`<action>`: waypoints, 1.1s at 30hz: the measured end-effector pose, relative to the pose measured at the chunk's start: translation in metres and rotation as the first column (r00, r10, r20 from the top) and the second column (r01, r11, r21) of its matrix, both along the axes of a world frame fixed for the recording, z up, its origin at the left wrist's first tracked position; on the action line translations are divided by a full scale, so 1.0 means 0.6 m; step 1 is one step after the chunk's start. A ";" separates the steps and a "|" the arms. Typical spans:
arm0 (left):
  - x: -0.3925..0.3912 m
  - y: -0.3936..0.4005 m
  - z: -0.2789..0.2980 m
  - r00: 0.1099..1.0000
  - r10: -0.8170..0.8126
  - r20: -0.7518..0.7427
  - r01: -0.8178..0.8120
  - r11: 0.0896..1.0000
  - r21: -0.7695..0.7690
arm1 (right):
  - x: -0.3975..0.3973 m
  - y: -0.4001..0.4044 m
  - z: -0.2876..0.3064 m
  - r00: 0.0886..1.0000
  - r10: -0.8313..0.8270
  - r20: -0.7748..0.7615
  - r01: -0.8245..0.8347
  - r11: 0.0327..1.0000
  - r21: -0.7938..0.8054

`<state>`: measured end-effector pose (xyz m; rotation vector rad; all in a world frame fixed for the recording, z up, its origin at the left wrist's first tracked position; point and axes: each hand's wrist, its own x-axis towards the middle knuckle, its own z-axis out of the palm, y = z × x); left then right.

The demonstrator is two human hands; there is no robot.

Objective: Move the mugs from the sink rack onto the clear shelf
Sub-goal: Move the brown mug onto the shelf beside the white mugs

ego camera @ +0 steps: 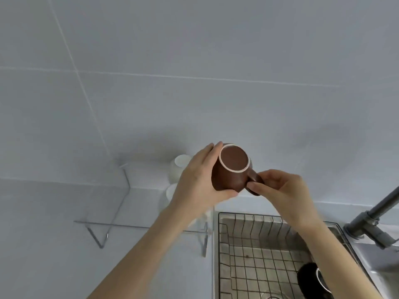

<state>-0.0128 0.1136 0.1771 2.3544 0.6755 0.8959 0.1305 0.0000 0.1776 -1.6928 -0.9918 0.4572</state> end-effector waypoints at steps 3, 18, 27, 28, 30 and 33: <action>-0.052 0.045 0.033 0.991 0.124 0.040 -0.125 0.992 0.032 | -0.039 0.068 0.032 0.995 0.101 0.010 -0.101 0.994 0.029; -0.209 0.203 -0.072 0.863 0.504 0.028 -0.483 0.841 -0.244 | -0.170 0.351 -0.044 0.884 0.451 0.122 -0.399 0.865 -0.305; -0.182 0.244 -0.123 0.766 0.643 0.008 -0.617 0.739 -0.271 | -0.177 0.426 -0.068 0.834 0.507 0.219 -0.371 0.808 -0.458; -0.179 0.247 -0.127 0.757 0.654 0.002 -0.630 0.730 -0.266 | -0.177 0.431 -0.072 0.828 0.510 0.233 -0.362 0.803 -0.473; -0.176 0.251 -0.137 0.741 0.672 -0.003 -0.649 0.715 -0.260 | -0.178 0.438 -0.077 0.815 0.519 0.256 -0.347 0.792 -0.503; -0.174 0.256 -0.150 0.723 0.691 -0.008 -0.668 0.696 -0.263 | -0.181 0.448 -0.089 0.798 0.523 0.298 -0.324 0.790 -0.521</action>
